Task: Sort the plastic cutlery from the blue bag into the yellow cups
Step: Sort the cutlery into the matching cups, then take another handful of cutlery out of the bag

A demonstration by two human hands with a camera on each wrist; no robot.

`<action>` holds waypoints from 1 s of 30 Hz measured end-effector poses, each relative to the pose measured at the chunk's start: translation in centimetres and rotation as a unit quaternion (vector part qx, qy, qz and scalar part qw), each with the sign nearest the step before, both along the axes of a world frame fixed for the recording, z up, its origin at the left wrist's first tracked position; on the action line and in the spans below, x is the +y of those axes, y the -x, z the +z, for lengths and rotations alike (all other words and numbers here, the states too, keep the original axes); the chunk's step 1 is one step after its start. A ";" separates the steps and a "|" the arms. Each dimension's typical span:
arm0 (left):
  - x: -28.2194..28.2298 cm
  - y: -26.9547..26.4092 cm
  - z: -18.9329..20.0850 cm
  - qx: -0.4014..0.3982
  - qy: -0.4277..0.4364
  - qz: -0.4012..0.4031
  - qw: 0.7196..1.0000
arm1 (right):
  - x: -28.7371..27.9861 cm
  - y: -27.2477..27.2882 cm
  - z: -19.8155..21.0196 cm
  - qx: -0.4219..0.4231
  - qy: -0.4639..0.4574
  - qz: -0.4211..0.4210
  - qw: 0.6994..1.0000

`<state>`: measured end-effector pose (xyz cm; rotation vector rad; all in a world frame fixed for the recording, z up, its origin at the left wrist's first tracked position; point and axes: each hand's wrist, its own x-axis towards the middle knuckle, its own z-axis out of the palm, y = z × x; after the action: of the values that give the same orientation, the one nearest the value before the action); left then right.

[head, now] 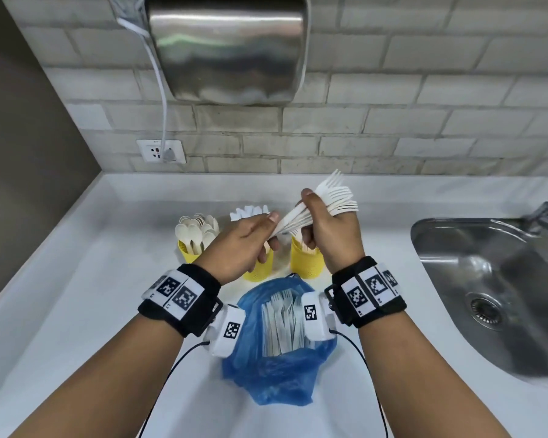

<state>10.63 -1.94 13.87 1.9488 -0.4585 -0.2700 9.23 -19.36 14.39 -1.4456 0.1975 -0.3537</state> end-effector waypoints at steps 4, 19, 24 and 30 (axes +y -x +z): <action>0.1 -1.6 -2.8 -0.106 -0.163 0.071 0.978 | -4.0 -0.6 -0.3 0.007 0.048 -0.057 0.997; -2.1 -3.8 -8.6 -0.117 -0.369 0.077 0.919 | -6.2 -4.9 -7.9 0.152 0.411 -0.030 0.899; -2.0 -3.4 -8.3 -0.134 -0.363 0.077 0.919 | -6.1 -4.5 -9.5 0.114 0.430 -0.021 0.895; -1.8 -2.9 -7.9 -0.182 -0.321 0.109 0.923 | -6.2 -4.9 -9.0 0.033 0.569 0.017 0.821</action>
<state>13.55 -3.70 6.00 2.6934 -0.4158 0.1127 14.08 -25.57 5.35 -2.6530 -0.0124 -0.4095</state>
